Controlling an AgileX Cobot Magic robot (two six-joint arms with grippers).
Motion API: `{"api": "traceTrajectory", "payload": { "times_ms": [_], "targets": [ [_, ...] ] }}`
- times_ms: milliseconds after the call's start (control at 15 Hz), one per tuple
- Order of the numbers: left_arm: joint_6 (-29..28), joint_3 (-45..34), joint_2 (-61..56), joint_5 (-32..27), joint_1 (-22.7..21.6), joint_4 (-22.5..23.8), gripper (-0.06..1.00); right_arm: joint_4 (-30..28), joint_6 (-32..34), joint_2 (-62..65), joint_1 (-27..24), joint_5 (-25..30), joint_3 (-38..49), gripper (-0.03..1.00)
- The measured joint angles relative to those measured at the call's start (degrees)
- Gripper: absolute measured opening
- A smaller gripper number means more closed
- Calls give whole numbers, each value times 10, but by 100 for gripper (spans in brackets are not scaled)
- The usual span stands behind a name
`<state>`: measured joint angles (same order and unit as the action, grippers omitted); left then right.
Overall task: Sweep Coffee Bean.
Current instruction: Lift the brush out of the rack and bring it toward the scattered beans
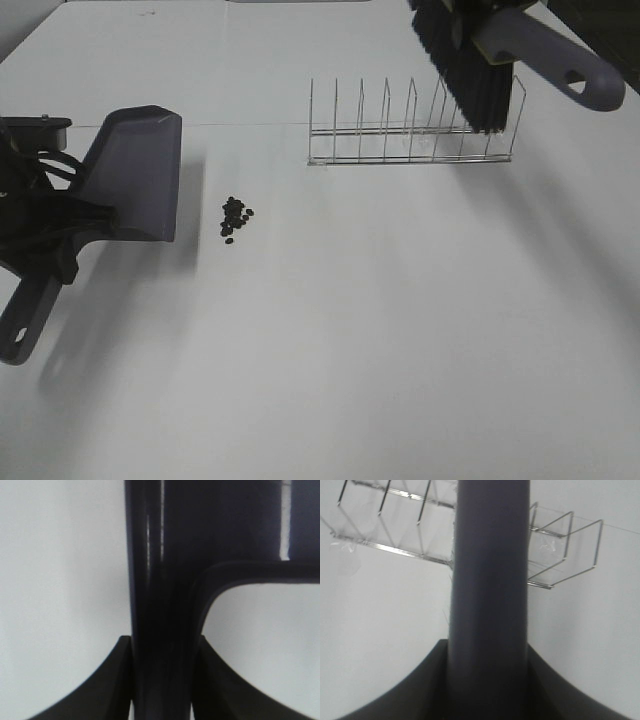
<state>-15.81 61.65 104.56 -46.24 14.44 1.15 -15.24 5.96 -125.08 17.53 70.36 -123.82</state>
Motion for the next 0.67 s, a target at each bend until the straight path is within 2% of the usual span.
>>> {"api": "traceTrajectory", "payload": {
  "times_ms": [333, 467, 667],
  "targets": [
    [-9, 0, 4, -3, 1, 10, 27, -119, 83, 0, 103, -3, 113, 35],
    [-14, 0, 45, -26, 8, 20, 27, -118, 103, -1, 117, -21, 172, 35],
    [-17, 0, 75, -22, 8, 23, 27, -119, 106, -11, 127, -37, 175, 35]
  ]
}}
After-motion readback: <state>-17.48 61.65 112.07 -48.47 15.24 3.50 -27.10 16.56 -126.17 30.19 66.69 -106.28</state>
